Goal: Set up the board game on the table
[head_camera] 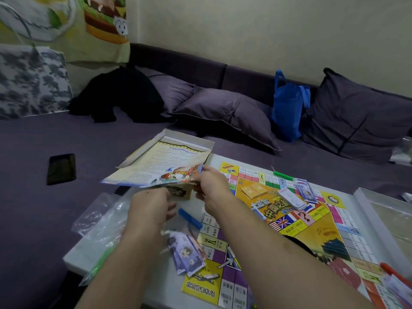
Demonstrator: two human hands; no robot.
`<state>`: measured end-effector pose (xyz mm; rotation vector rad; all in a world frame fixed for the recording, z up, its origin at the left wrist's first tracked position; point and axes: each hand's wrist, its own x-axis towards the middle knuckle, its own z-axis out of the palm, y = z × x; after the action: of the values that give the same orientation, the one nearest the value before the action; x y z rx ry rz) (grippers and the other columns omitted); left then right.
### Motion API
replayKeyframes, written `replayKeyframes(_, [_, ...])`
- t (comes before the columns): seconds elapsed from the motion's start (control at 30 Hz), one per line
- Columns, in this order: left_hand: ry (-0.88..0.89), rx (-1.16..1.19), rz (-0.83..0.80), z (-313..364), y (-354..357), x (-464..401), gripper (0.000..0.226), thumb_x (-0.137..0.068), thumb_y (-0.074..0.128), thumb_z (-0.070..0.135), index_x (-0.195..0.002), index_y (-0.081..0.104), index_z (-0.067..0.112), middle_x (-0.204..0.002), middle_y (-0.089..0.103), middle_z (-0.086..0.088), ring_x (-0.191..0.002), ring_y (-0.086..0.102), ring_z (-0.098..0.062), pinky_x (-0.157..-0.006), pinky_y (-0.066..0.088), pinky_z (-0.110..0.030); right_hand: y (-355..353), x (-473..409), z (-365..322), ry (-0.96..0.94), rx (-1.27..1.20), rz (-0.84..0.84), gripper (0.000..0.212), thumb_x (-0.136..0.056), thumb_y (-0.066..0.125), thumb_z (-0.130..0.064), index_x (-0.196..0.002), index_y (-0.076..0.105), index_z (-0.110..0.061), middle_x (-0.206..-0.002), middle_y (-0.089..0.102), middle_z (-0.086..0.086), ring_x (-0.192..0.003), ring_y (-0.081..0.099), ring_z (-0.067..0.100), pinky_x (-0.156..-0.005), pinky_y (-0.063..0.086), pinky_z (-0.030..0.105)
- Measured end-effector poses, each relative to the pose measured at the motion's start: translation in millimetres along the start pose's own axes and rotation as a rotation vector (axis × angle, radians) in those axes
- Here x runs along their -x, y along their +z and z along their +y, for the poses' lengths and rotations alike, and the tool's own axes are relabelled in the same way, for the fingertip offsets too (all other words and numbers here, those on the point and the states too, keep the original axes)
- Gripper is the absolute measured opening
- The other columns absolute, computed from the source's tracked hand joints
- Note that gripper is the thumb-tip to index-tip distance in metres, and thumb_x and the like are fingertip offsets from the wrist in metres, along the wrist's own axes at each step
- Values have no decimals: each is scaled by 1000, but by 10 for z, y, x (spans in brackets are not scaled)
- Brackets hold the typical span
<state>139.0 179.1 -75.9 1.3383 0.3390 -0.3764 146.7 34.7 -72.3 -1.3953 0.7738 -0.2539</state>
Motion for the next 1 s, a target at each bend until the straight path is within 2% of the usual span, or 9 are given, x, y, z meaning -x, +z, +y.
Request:
replayKeyframes(0.07, [-8,52,15,31,-11,19,9,-98,57,5,-92,64,5,-92,70,-14,-94,74,-33,-88,62,-48,-114,33,-107,-43,-137,-35,46,-98,58,2,-132,64,-30,-111,71,7,-59,62,9,-55,46,27])
replayKeyframes(0.17, [-20,149,8,113,-4,102,15,-103,52,11,-91,59,7,-94,64,-13,-98,70,-35,-83,61,-46,-297,58,-250,-115,-226,-31,52,-98,57,3,-133,66,-35,-91,67,6,-60,54,12,-56,44,30])
replayKeyframes(0.3, [-34,304,-85,140,-67,194,43,-104,52,40,-114,58,-1,-109,71,-21,-104,72,-38,-91,60,-50,-653,286,-456,-246,-269,-79,51,-100,58,3,-125,70,-40,-83,70,2,-60,54,13,-58,43,30])
replayKeyframes(0.4, [-70,482,-177,179,-160,219,56,-99,54,46,-123,60,-5,-115,73,-26,-105,74,-43,-95,59,-53,-1011,558,-598,-342,-245,-139,50,-102,57,3,-131,70,-35,-103,77,10,-78,65,21,-65,51,33])
replayKeyframes(0.5, [-97,568,-314,210,-176,235,56,-99,56,41,-129,57,-6,-121,71,-29,-111,71,-45,-94,60,-53,-1451,829,-675,-429,-255,-205,51,-101,56,3,-138,67,-30,-121,71,22,-100,67,34,-90,56,51])
replayKeyframes(0.6, [-102,457,-488,210,-138,252,63,-95,61,44,-133,58,-7,-126,70,-25,-118,67,-40,-107,52,-50,-1887,1156,-729,-500,-190,-284,53,-99,55,1,-143,63,-27,-121,71,21,-104,70,36,-89,60,44])
replayKeyframes(0.7, [-19,238,-624,207,-20,408,63,-90,65,52,-130,65,3,-121,73,-18,-87,72,-27,-74,57,-33,-2266,1470,-755,-515,-122,-373,58,-95,54,2,-146,60,-25,-130,67,28,-113,69,43,-92,59,50])
replayKeyframes(0.83, [220,62,-673,165,222,681,43,-87,69,26,-129,67,15,-120,75,-13,-88,74,-23,-67,61,-32,-2704,1794,-771,-516,-8,-409,61,-95,53,7,-149,57,-21,-130,67,29,-118,68,44,-89,62,47])
replayKeyframes(1.0, [402,55,-761,161,371,931,81,-73,92,14,-143,56,34,-128,74,-6,-110,74,-27,-76,65,-37,-3078,2017,-758,-559,204,-402,59,-81,59,6,-135,68,-14,-130,68,26,-121,66,43,-96,58,46])
